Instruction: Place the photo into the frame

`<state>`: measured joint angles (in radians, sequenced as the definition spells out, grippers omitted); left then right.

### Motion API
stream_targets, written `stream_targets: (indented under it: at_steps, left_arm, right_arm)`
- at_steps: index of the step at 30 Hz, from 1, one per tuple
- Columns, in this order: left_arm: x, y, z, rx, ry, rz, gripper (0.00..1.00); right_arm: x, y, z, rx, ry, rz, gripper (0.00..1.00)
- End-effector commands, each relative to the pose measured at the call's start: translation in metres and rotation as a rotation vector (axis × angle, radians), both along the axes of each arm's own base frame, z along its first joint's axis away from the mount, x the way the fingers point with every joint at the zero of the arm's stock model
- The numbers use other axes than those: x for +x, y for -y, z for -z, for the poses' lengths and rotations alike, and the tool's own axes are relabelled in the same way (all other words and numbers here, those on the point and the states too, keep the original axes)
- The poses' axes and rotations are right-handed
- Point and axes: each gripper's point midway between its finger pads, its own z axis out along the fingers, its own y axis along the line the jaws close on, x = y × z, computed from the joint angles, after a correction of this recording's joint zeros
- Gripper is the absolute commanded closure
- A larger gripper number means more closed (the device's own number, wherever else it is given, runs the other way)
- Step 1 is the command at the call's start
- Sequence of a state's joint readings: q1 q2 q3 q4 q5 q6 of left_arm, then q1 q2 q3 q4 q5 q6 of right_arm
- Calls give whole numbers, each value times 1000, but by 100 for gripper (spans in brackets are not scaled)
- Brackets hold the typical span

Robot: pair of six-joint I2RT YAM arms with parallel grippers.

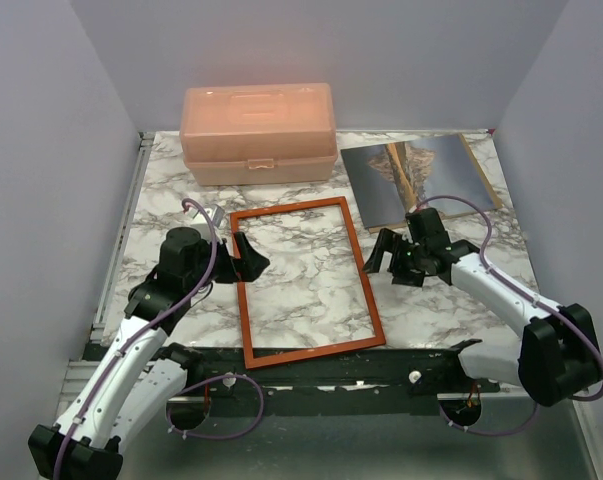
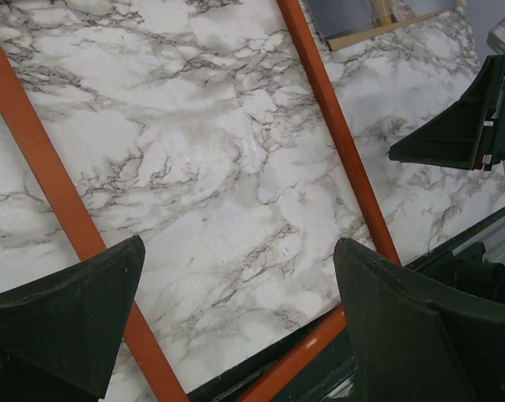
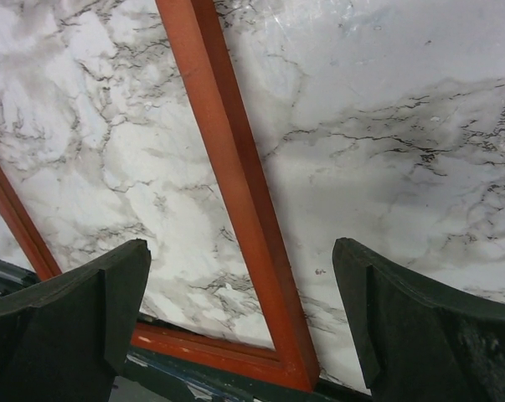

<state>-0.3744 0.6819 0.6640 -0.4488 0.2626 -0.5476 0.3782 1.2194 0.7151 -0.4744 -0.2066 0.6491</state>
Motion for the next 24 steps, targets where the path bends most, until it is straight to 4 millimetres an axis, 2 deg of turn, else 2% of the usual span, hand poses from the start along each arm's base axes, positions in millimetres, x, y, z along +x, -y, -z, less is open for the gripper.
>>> stream_targets:
  at_steps: [1,7,12,15,22,24]
  left_arm:
    - [-9,4,15,-6,-68,29,2]
    - [-12,8,22,-12,-138,37,1]
    - [-13,-1,42,22,-209,-24,1]
    - [-14,-4,48,33,-230,-43,1]
    - [-11,-3,46,36,-237,-47,1]
    - [-11,-3,46,41,-240,-45,1]
  right_arm:
    - [0,4,9,-52,-28,-20,0]
    - [-4,-12,24,5,-43,-40,0]
    - [-8,-17,46,-50,-79,-60,9]
    - [-8,-23,56,-100,-86,-87,14]
    - [-3,-36,70,-210,-95,-118,39]
    - [-4,-38,75,-240,-105,-108,50]
